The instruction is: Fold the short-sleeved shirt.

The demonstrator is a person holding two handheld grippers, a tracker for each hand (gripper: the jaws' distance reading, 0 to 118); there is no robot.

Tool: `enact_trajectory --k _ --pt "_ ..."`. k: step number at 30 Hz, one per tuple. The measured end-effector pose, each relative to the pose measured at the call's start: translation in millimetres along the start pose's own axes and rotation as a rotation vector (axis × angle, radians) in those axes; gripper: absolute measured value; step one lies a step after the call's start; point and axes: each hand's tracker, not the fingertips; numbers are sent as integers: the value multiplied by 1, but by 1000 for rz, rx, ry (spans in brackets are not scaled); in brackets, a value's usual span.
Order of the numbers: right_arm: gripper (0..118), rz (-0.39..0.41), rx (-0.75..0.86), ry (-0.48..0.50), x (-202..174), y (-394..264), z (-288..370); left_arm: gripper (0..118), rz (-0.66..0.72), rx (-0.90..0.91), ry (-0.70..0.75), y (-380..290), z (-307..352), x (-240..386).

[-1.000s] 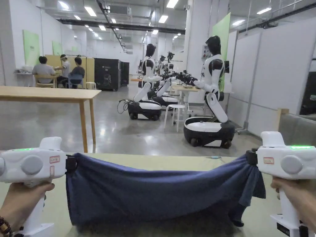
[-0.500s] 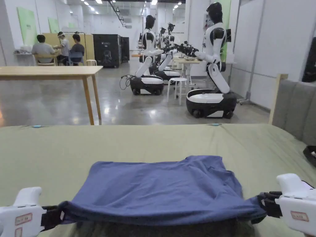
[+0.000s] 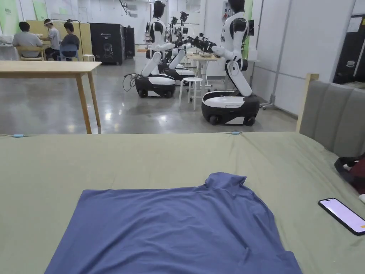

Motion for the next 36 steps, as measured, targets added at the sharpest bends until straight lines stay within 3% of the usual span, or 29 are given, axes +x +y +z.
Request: enact_trajectory --k 6,8,9,12,13,14,18,20,21,22,23,24,27,32,33,34,36 --pt "2 11 -31 -8 0 0 7 5 71 32 -22 -17 5 1" --pt "13 45 -50 -17 -2 1 -3 15 62 41 -22 -18 0 2" --pt "42 59 -37 -18 -4 0 -5 49 60 55 -23 -18 0 2" --pt "73 45 14 -51 -5 -1 -2 87 71 84 -48 -15 7 4" --pt "105 16 20 -75 -2 0 2 118 67 87 -40 -14 11 6" --pt "118 -15 101 -21 0 2 17 116 76 112 -32 -15 19 11" --pt "113 -146 295 -84 -12 13 92 116 54 181 23 -7 58 27" --pt "111 -192 392 -67 -37 14 126 109 71 249 25 -7 81 39" --pt "98 -209 449 -47 -43 13 142 84 73 296 16 -11 94 38" --pt "77 -217 492 -40 -49 12 153 52 72 338 7 -12 102 41" --pt "44 -226 519 -57 -53 13 159 17 76 358 20 -13 107 46" --pt "1 -225 534 -82 -59 14 164 2 85 377 42 -14 111 50" --pt "1 -221 525 -52 -62 16 167 0 105 372 11 -13 118 48" --pt "1 -230 543 -21 -51 12 159 0 56 339 35 -5 99 48" --pt "1 -231 541 -18 -49 13 157 9 29 340 61 -6 91 45" --pt "1 -232 541 -15 -45 12 155 31 -6 320 89 -3 82 44" --pt "1 -210 530 -15 -57 18 152 112 -80 213 147 4 60 40"
